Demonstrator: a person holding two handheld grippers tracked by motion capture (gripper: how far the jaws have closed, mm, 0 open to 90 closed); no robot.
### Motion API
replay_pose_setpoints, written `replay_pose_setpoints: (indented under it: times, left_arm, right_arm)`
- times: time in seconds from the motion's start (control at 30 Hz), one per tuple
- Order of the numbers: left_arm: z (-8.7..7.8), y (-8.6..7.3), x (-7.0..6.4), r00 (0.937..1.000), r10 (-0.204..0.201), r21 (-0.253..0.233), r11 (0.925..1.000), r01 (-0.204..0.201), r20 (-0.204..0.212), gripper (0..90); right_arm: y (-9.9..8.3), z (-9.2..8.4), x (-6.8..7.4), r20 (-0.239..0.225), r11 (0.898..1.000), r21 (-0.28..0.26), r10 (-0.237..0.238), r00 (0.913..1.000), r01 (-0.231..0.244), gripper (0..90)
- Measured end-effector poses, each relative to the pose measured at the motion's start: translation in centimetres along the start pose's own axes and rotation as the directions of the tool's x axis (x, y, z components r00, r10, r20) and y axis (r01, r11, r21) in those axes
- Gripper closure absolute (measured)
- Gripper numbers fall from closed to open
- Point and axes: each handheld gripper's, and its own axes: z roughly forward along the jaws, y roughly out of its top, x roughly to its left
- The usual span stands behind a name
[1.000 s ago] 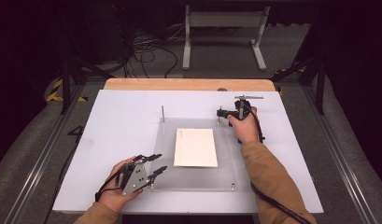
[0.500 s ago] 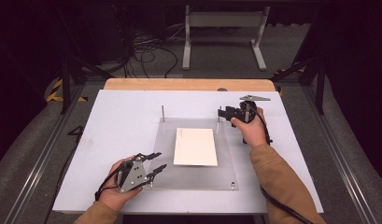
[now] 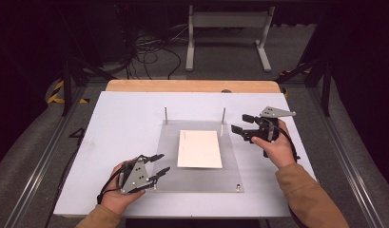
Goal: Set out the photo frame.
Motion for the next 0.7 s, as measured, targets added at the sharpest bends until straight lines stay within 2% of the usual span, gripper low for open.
replay_pose_setpoints:
  times: [0.23, 0.43, 0.53, 0.6, 0.7]
  left_arm:
    - [-0.1, 0.1, 0.0, 0.9999, -0.012, 0.001, 0.9999, 0.012, -0.001, 52.7]
    - [-0.2, 0.1, 0.2, 0.9998, -0.019, 0.006, 0.9998, 0.019, -0.003, 52.5]
    - [-0.2, 0.0, 0.2, 0.9996, -0.026, 0.004, 0.9996, 0.026, 0.001, 52.0]
    - [-0.2, 0.0, 0.2, 0.9994, -0.036, 0.000, 0.9994, 0.036, 0.003, 51.9]
    - [-0.3, 0.1, 0.3, 0.9994, -0.035, 0.001, 0.9994, 0.035, 0.002, 51.8]
  right_arm:
    - [-0.8, -2.7, 1.6, -0.014, 0.999, -0.011, -0.051, 0.9986, 0.051, 22.4]
    - [-1.9, -4.6, 2.9, -0.034, 0.992, 0.011, -0.128, 0.9911, 0.129, 22.4]
    - [-2.6, -5.3, 3.6, -0.040, 0.981, 0.013, -0.192, 0.9805, 0.193, 22.4]
    - [-3.0, -5.8, 4.5, -0.034, 0.967, 0.011, -0.254, 0.9666, 0.255, 23.7]
    - [-3.4, -6.2, 5.6, -0.032, 0.946, 0.015, -0.323, 0.9459, 0.323, 25.6]
